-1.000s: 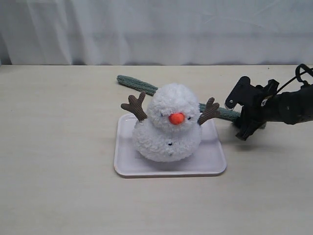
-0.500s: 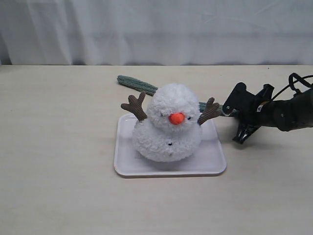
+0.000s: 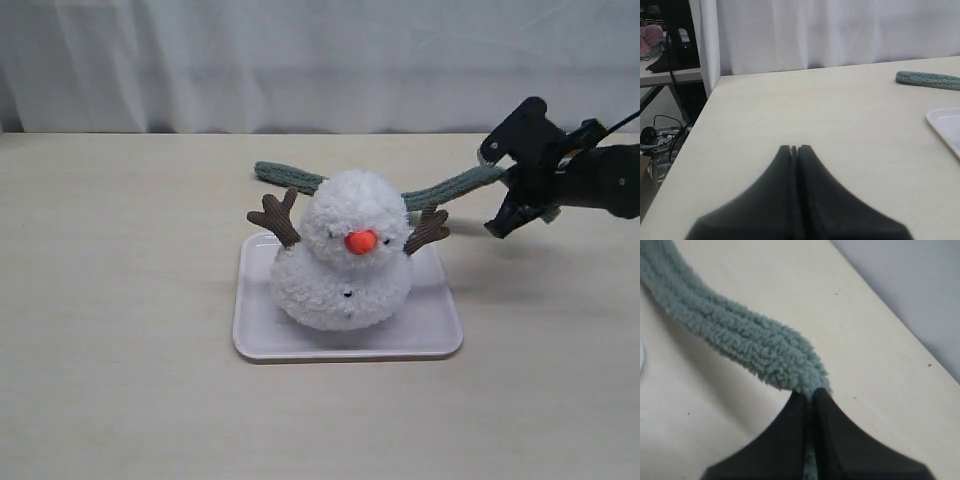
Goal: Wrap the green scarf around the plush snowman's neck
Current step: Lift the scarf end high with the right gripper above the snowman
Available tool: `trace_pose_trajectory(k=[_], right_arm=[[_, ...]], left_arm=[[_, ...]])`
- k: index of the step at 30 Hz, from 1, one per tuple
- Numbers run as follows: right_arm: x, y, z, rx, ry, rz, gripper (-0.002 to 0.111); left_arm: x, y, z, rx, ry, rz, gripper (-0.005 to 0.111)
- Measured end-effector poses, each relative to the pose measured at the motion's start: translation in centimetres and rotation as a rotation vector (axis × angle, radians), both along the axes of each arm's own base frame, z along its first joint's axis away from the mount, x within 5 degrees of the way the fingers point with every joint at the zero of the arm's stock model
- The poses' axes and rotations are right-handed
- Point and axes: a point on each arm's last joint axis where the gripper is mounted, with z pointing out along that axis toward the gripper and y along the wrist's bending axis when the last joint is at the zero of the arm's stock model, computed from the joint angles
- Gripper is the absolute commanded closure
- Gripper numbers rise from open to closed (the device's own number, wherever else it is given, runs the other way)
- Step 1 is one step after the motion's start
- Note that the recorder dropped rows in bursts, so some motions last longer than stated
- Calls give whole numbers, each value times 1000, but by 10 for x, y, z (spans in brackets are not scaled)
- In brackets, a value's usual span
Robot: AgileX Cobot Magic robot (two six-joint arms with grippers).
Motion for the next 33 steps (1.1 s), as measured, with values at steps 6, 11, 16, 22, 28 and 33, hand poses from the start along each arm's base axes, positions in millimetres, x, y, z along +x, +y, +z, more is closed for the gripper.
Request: trace_pose_trajectory(k=[6,11,16,22,28,33], right_arm=[[-19,3,57,88,-61,-65,104],[-45,37,114,121,-184,30,104],[-91,72,178,177,-364,171,104],[-152,96,234,258,-533,326,104],[-208,104,267,338,-623,467,104],[-256,108,288,437,-695,620,104]], left_arm=[[0,0,0,0,0,0,107],[0,0,0,0,0,0,107],[0,0,0,0,0,0,107],[0,0,0,0,0,0,107],[0,0,0,0,0,0,107],[0,0,0,0,0,0,107]])
